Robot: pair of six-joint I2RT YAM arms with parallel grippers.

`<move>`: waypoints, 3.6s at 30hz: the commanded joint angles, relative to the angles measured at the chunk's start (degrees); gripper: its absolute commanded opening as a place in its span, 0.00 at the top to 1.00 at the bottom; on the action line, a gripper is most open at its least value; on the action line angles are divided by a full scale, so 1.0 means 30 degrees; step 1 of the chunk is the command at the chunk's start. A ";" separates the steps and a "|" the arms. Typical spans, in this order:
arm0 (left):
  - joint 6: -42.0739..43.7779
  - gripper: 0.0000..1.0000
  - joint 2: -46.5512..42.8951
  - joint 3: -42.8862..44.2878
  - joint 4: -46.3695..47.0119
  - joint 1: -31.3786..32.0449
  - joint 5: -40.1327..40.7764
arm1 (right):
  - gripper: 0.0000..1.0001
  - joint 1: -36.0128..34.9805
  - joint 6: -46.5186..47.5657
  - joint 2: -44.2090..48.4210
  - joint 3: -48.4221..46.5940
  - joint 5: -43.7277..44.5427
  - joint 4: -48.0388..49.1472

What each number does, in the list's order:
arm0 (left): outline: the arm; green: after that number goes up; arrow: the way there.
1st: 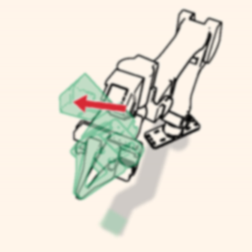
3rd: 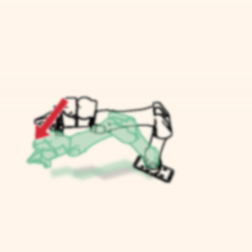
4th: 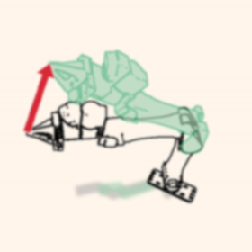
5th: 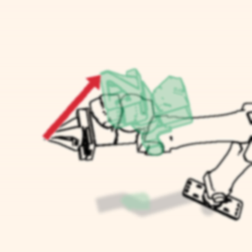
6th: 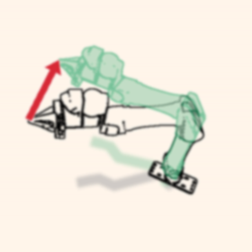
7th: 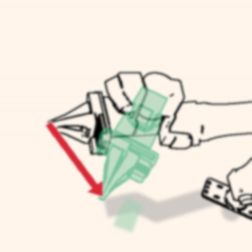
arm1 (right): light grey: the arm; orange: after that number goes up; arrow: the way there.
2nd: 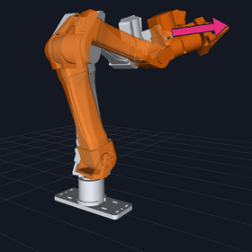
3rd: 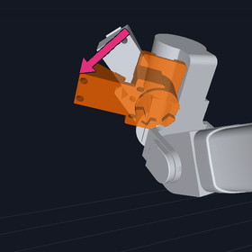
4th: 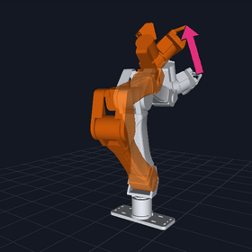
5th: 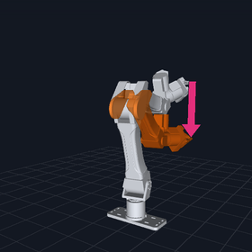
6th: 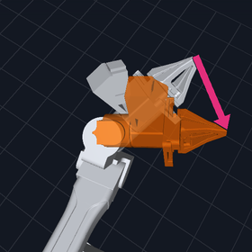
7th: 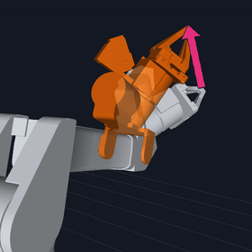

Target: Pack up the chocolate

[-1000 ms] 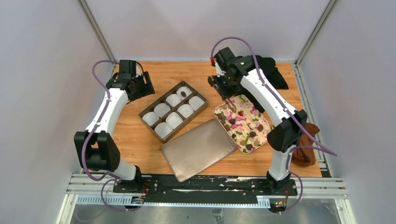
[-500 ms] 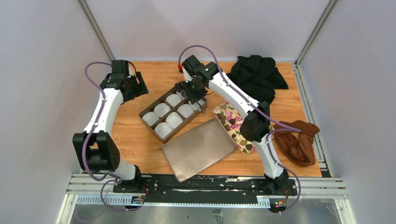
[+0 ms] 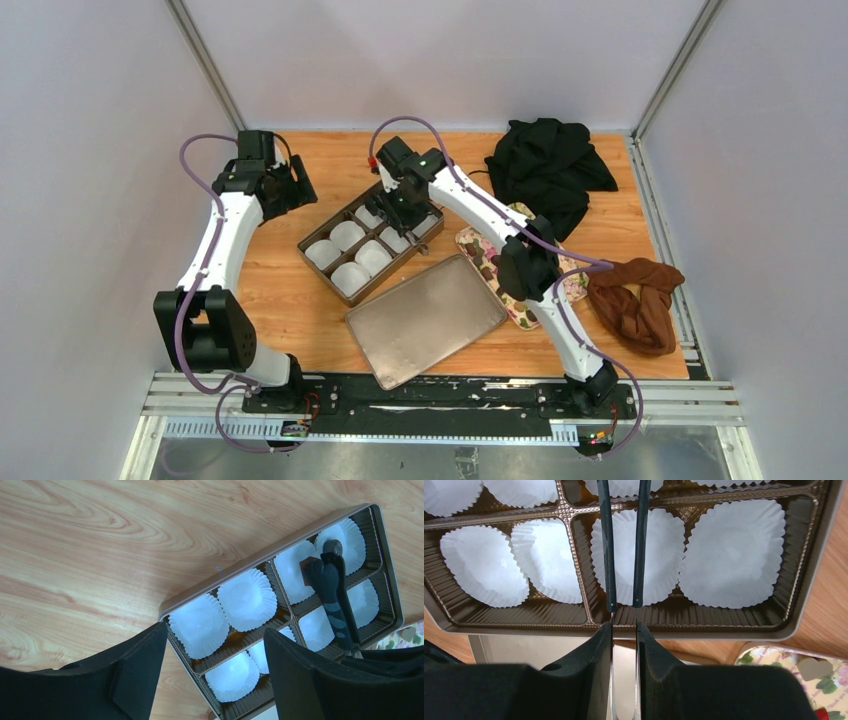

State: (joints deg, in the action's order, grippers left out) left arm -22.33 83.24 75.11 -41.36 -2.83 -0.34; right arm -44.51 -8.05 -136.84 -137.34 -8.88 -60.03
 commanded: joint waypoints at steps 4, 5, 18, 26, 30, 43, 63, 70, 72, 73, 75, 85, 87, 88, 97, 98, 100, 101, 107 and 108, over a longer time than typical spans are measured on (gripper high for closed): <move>0.0154 0.24 -0.0326 -0.0202 -0.0138 -0.0085 -0.0106 | 0.81 -0.0338 0.0142 -0.0870 -0.0868 -0.0437 -0.0116; 0.0186 0.24 -0.0326 -0.0173 -0.0133 -0.0097 -0.0079 | 0.78 -0.0339 0.0160 -0.0870 -0.0851 -0.0415 -0.0102; 0.0294 0.24 -0.0369 -0.0236 -0.0158 -0.0084 -0.0398 | 0.66 -0.0339 0.0037 -0.0380 -0.0676 -0.0052 -0.0066; 0.0294 0.24 -0.0380 -0.0187 -0.0158 -0.0110 -0.0488 | 0.84 -0.0324 0.0031 0.2166 -0.0049 0.0133 -0.0044; 0.0266 0.24 -0.0341 -0.0073 -0.0165 -0.0085 -0.0586 | 0.86 -0.0147 -0.0039 0.5391 0.2662 0.1324 0.0113; 0.1142 0.24 0.0016 0.0429 0.0116 -0.0028 -0.3814 | 0.81 0.4198 -0.2485 1.7045 1.8044 0.4227 -0.1244; 0.1343 0.24 0.0636 0.0586 0.0104 0.0416 -0.3506 | 0.64 0.4556 -0.1875 1.7247 2.0985 0.1113 -0.2155; 0.1265 0.24 0.0762 0.0581 0.0120 0.0416 -0.3367 | 0.62 0.4575 -0.1457 1.6608 2.0950 0.0969 -0.1957; 0.1207 0.24 0.0834 0.0573 0.0183 0.0416 -0.3387 | 0.62 0.4525 -0.1320 1.6418 2.0950 0.0837 -0.1972; 0.1181 0.24 0.0859 0.0580 0.0193 0.0416 -0.3415 | 0.62 0.4528 -0.1277 1.6357 2.0978 0.0821 -0.1938; 0.1145 0.24 0.0923 0.0588 0.0242 0.0416 -0.3425 | 0.62 0.4523 -0.1225 1.6247 2.1048 0.0917 -0.1968; 0.1001 0.24 0.1221 0.0680 0.0426 0.0416 -0.3474 | 0.63 0.4525 -0.0877 1.5504 2.1313 0.2119 -0.2436; 0.0982 0.24 0.1263 0.0693 0.0435 0.0416 -0.3477 | 0.63 0.4547 -0.0831 1.5353 2.1346 0.2288 -0.2501; 0.0970 0.24 0.1301 0.0716 0.0433 0.0416 -0.3493 | 0.63 0.4524 -0.0772 1.5286 2.1295 0.2401 -0.2532; 0.0939 0.24 0.1243 0.0626 0.0476 0.0416 -0.3482 | 0.74 0.4525 -0.0354 1.5086 2.0781 0.2210 -0.2936; 0.0946 0.24 0.1214 0.0592 0.0485 0.0401 -0.3464 | 0.77 0.4503 -0.0233 1.5090 2.0697 0.2223 -0.3093; 0.0938 0.24 0.1163 0.0575 0.0467 0.0416 -0.3466 | 0.84 0.4518 -0.0169 1.5178 2.0439 0.2375 -0.3321; 0.0946 0.24 0.1161 0.0551 0.0481 0.0416 -0.3462 | 0.89 0.4513 -0.0159 1.5224 2.0178 0.2445 -0.3528; 0.0916 0.24 0.1020 0.0445 0.0479 0.0416 -0.3360 | 1.00 0.4495 -0.0056 1.5435 1.7484 0.2599 -0.4862; 0.0888 0.24 0.1007 0.0428 0.0507 0.0416 -0.3331 | 1.00 0.4517 -0.0022 1.5425 1.7000 0.2535 -0.5072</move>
State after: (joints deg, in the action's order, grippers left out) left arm -19.31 86.65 76.07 -40.75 -1.74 -10.33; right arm -31.35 -9.21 -91.15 -80.68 -2.28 -70.19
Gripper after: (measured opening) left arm 0.761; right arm 0.277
